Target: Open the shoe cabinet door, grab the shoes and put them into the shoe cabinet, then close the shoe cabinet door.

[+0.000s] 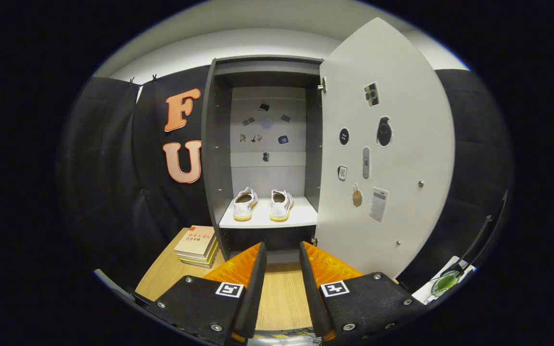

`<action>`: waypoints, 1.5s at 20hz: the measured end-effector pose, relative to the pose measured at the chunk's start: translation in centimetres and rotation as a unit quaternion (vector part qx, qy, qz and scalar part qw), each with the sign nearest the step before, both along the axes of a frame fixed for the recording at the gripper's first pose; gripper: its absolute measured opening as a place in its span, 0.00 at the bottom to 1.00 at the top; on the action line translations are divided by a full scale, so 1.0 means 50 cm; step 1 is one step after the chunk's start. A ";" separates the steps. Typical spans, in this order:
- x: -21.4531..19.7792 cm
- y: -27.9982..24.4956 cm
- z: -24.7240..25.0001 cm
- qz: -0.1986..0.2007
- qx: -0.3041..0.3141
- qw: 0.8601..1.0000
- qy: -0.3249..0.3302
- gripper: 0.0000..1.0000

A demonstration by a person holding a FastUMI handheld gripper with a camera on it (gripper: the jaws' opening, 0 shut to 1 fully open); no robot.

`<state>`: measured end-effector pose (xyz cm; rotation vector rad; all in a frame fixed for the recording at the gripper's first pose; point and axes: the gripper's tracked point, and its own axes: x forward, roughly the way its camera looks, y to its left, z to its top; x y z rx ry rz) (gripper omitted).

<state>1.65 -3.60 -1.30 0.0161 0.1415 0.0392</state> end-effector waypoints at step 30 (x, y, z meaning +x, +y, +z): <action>0.049 -0.373 -0.063 0.029 0.041 0.999 -0.007 0.59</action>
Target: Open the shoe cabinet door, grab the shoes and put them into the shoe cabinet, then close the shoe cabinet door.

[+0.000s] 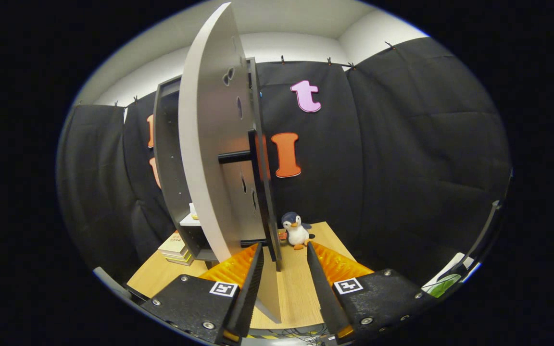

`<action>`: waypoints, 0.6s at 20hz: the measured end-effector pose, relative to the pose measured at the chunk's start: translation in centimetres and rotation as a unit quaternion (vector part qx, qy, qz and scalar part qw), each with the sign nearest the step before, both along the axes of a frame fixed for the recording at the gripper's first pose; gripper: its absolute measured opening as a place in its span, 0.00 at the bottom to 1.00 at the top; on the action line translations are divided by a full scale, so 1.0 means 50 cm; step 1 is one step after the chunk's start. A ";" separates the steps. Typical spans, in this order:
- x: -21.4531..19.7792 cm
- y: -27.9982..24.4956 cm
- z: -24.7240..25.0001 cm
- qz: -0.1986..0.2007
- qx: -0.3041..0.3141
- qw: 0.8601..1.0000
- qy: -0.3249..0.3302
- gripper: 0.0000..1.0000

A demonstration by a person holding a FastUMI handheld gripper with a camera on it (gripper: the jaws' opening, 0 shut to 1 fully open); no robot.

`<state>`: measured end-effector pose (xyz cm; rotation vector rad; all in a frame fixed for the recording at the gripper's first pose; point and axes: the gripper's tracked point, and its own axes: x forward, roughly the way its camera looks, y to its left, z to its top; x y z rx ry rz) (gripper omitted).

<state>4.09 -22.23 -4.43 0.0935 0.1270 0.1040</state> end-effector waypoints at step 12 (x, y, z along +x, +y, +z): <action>-0.008 0.184 0.010 0.137 0.000 0.991 -0.010 0.58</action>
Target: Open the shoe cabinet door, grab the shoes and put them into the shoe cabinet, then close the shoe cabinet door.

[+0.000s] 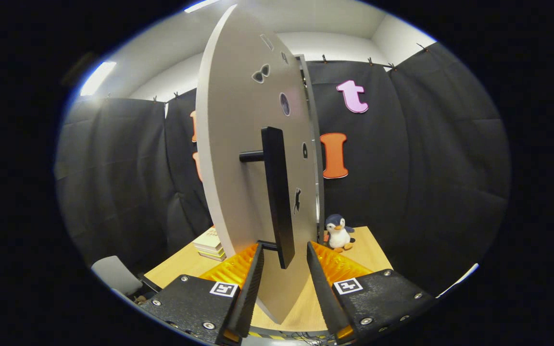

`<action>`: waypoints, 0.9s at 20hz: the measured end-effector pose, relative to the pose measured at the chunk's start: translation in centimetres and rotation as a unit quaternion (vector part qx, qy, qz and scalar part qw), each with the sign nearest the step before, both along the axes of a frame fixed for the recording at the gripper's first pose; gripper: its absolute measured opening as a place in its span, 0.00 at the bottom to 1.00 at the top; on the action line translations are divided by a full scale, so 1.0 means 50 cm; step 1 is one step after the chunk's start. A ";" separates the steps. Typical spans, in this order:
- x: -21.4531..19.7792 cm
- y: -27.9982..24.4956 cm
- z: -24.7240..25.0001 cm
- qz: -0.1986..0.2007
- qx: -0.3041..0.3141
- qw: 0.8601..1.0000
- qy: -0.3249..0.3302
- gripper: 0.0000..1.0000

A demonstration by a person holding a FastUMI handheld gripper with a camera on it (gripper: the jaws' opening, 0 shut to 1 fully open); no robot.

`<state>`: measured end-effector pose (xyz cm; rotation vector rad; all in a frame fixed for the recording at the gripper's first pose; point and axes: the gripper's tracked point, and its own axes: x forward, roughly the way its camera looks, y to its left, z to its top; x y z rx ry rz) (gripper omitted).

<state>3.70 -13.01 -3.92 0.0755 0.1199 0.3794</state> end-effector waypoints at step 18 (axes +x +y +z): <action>0.148 0.364 0.011 0.098 0.009 0.995 0.001 0.76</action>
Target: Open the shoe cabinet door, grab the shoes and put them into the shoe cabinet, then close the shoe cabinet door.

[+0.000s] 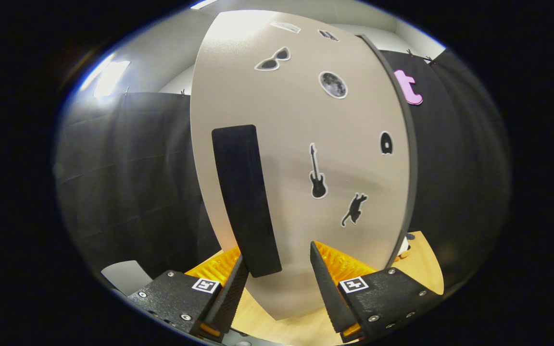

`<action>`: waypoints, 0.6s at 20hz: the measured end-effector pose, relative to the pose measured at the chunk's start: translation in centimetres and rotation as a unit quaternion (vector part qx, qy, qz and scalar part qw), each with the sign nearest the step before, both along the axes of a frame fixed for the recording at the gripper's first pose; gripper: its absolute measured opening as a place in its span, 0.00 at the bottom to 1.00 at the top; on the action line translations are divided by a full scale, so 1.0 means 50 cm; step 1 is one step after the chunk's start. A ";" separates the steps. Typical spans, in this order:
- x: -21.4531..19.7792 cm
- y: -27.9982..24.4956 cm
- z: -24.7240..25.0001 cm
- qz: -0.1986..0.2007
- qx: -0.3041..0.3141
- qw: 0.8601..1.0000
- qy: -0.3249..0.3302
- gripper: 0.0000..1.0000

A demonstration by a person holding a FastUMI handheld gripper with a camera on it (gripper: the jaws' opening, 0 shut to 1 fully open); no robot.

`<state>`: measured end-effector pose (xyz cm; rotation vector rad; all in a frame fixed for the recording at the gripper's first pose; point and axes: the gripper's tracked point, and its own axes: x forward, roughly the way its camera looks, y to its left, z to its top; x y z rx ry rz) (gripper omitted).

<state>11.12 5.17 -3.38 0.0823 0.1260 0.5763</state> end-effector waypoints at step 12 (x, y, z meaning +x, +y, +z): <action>0.163 0.180 0.009 -0.050 -0.015 0.998 -0.027 0.88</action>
